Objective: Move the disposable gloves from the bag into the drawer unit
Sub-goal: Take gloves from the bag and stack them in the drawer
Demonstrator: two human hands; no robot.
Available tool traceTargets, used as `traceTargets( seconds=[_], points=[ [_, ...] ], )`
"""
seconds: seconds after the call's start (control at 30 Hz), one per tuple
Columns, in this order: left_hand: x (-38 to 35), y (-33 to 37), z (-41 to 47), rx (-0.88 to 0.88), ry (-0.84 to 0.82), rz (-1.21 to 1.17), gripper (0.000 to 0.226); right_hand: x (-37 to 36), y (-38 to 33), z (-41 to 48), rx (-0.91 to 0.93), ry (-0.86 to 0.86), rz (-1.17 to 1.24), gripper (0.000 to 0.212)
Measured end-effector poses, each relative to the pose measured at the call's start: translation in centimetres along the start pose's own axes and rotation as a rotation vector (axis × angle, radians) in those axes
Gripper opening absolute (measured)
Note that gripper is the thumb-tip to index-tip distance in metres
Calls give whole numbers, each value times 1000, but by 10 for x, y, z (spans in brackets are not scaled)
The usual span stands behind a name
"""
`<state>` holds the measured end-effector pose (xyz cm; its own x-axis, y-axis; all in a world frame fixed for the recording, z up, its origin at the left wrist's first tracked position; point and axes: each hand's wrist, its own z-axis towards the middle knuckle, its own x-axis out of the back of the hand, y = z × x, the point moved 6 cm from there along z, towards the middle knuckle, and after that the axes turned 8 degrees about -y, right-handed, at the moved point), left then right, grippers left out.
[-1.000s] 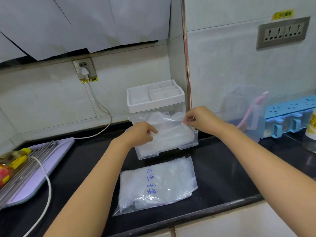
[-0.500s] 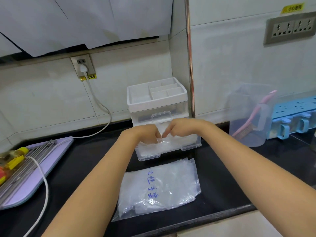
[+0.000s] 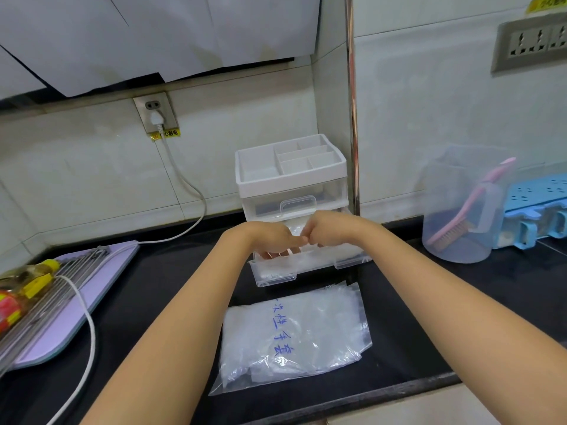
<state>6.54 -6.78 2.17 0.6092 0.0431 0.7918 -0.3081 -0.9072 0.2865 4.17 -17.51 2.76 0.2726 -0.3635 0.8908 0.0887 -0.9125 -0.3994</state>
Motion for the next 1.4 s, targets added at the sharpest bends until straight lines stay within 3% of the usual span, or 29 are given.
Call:
traceTargets(
  seconds=[0.13, 0.27, 0.3, 0.4, 0.6, 0.77, 0.93, 1.07, 1.23, 1.4],
  points=[
    [1, 0, 2, -1, 79, -66, 30, -7, 10, 11, -84, -98, -169, 24],
    [6, 2, 14, 53, 262, 181, 11, -8, 9, 10, -123, -192, -267, 20],
    [5, 3, 16, 58, 278, 219, 9, -9, 7, 8, -98, -227, -284, 33],
    [1, 9, 21, 45, 264, 245, 33, -13, 6, 9, -47, -295, -229, 54],
    [-5, 5, 24, 97, 115, 298, 37, -18, 9, 12, -68, -383, -273, 66],
    [3, 4, 24, 154, 131, 286, 13, -10, 16, 24, -182, -191, -133, 62],
    [5, 3, 23, 200, 114, 274, 13, 3, 23, 23, -230, -13, 32, 14],
    [4, 5, 19, 205, 104, 197, 36, 0, 22, 19, -271, -54, -25, 31],
    [4, 3, 18, 198, 184, 132, 41, 16, 25, 4, -209, 19, 112, 42],
    [10, 5, 5, 96, 373, -44, 43, 34, 27, -45, -34, 211, 431, 22]
  ],
)
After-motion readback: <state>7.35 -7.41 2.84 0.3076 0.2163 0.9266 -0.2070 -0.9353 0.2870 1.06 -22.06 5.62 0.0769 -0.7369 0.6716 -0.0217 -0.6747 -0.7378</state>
